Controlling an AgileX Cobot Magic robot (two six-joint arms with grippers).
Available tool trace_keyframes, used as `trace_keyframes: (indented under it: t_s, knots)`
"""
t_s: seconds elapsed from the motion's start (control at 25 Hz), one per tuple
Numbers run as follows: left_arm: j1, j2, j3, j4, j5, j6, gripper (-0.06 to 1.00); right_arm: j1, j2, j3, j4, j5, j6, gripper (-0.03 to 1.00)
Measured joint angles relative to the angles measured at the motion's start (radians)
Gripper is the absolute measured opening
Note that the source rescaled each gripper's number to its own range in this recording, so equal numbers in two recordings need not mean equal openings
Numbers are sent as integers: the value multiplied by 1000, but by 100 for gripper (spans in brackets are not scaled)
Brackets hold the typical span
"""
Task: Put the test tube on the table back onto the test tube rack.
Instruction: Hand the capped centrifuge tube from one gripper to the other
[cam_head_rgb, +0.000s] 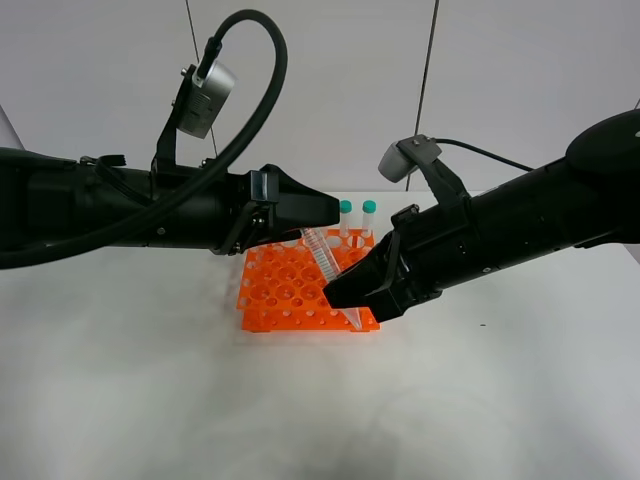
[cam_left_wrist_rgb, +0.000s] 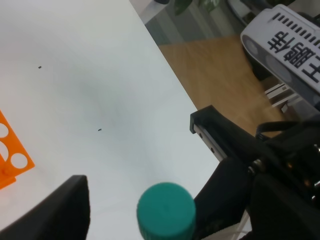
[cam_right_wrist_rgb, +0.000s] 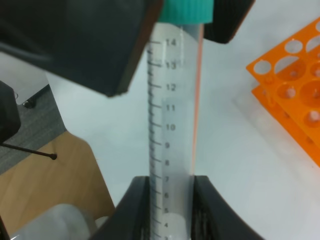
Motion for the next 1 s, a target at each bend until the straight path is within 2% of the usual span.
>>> trace_keyframes:
  t_s: [0.2,0.28,0.44,0.8,1.0]
  knots:
    - [0,0,0,0,0,-6,94,0,0,0,-5,-1,17,3]
    - [0,0,0,0,0,-6,87,0,0,0,-6,-1,22,3]
    - [0,0,0,0,-1,-6,67,0,0,0,-6,-4,28,3]
    - [0,0,0,0,-1,-6,57,0,0,0,4,-23,28,3]
    - [0,0,0,0,-1,-7,43,0,0,0,17,-26,28,3]
